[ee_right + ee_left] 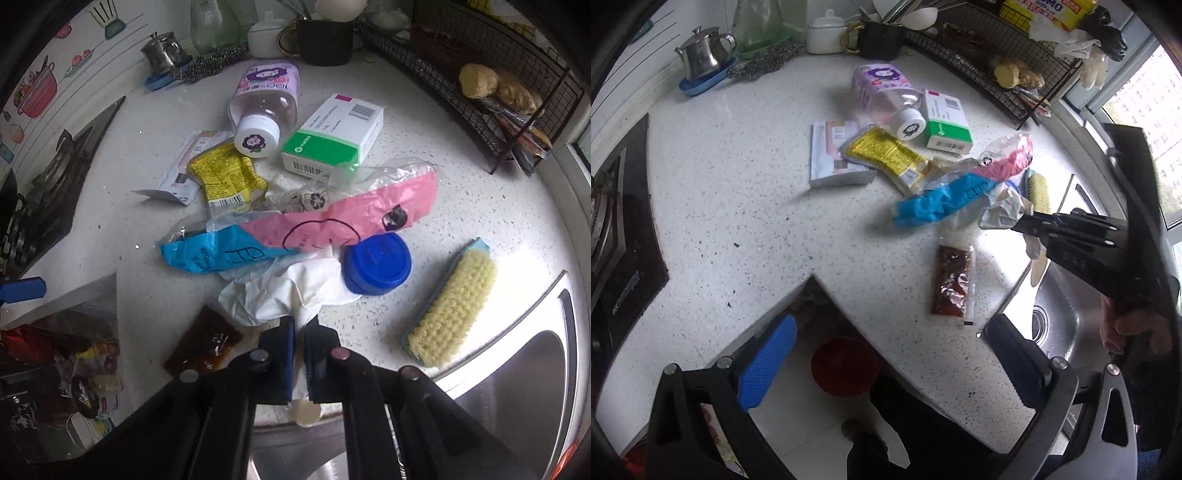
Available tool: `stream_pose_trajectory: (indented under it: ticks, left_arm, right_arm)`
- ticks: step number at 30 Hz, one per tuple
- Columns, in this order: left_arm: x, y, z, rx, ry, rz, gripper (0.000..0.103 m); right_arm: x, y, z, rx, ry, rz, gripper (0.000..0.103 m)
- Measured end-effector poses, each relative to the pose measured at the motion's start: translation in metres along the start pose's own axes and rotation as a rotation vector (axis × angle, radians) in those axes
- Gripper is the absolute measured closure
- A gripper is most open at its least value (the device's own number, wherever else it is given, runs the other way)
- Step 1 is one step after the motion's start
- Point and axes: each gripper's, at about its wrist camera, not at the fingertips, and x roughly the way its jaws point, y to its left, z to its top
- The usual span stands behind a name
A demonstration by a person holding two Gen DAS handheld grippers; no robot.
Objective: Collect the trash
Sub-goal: 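Grasp the white glove with the right tool and lift it, then grasp the brown sauce packet with the left tool while the right tool holds the glove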
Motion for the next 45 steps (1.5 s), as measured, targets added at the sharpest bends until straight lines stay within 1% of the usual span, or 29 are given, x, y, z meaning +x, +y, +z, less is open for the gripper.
stream_pose_trajectory:
  ticks: [3, 5, 8, 14, 17, 20, 26, 27, 29, 30, 33, 34, 36, 37, 38, 39, 40, 42, 44, 45]
  left_arm:
    - [-0.004, -0.007, 0.004, 0.019, -0.016, -0.01, 0.0]
    - [-0.007, -0.012, 0.006, 0.033, -0.028, -0.02, 0.0]
    - [-0.008, -0.02, 0.01, 0.053, -0.036, -0.033, 0.0]
    - [0.002, -0.034, 0.017, 0.089, -0.015, -0.058, 0.0]
    - [0.016, -0.04, 0.022, 0.103, 0.006, -0.059, 0.0]
    - [0.032, -0.047, 0.025, 0.123, 0.036, -0.063, 0.001]
    - [0.078, -0.056, 0.027, 0.159, 0.122, -0.014, 0.003]
    - [0.084, -0.057, 0.028, 0.16, 0.133, -0.011, 0.005]
    - [0.096, -0.058, 0.028, 0.159, 0.158, -0.01, 0.011]
    - [0.101, -0.058, 0.028, 0.156, 0.166, -0.009, 0.011]
    - [0.114, -0.058, 0.026, 0.151, 0.186, 0.018, 0.012]
    - [0.114, -0.06, 0.026, 0.165, 0.165, 0.04, 0.012]
    - [0.116, -0.063, 0.026, 0.182, 0.168, 0.059, 0.013]
    - [0.117, -0.065, 0.026, 0.188, 0.17, 0.077, 0.016]
    - [0.118, -0.069, 0.024, 0.199, 0.17, 0.104, 0.022]
    - [0.119, -0.072, 0.023, 0.218, 0.17, 0.139, 0.025]
    - [0.119, -0.076, 0.021, 0.237, 0.17, 0.156, 0.029]
    - [0.119, -0.083, 0.02, 0.251, 0.18, 0.152, 0.034]
    - [0.118, -0.09, 0.019, 0.253, 0.186, 0.151, 0.045]
    - [0.118, -0.093, 0.019, 0.255, 0.188, 0.149, 0.048]
  right_arm:
    - [-0.032, -0.001, 0.001, 0.009, -0.058, -0.014, 0.099]
    - [-0.051, -0.003, 0.003, 0.032, -0.087, -0.003, 0.099]
    - [-0.076, -0.013, 0.004, 0.044, -0.137, -0.049, 0.099]
    - [-0.111, -0.032, 0.0, 0.107, -0.2, -0.077, 0.099]
    - [-0.114, -0.04, -0.003, 0.139, -0.215, -0.103, 0.099]
    - [-0.108, -0.049, -0.01, 0.18, -0.21, -0.136, 0.099]
    - [-0.093, -0.069, -0.024, 0.255, -0.162, -0.136, 0.099]
    - [-0.091, -0.072, -0.027, 0.265, -0.155, -0.134, 0.099]
    - [-0.087, -0.076, -0.029, 0.277, -0.144, -0.135, 0.099]
    - [-0.086, -0.078, -0.031, 0.28, -0.141, -0.136, 0.099]
    - [-0.083, -0.083, -0.036, 0.29, -0.134, -0.133, 0.099]
    - [-0.082, -0.083, -0.037, 0.29, -0.133, -0.134, 0.099]
    - [-0.08, -0.084, -0.038, 0.292, -0.134, -0.135, 0.099]
    - [-0.081, -0.085, -0.038, 0.296, -0.139, -0.134, 0.099]
    - [-0.081, -0.085, -0.039, 0.298, -0.144, -0.13, 0.099]
    - [-0.081, -0.085, -0.039, 0.3, -0.148, -0.129, 0.099]
    - [-0.082, -0.085, -0.039, 0.301, -0.15, -0.129, 0.099]
    - [-0.081, -0.084, -0.04, 0.304, -0.151, -0.126, 0.099]
    - [-0.08, -0.084, -0.042, 0.305, -0.151, -0.124, 0.099]
    - [-0.079, -0.083, -0.043, 0.304, -0.15, -0.126, 0.099]
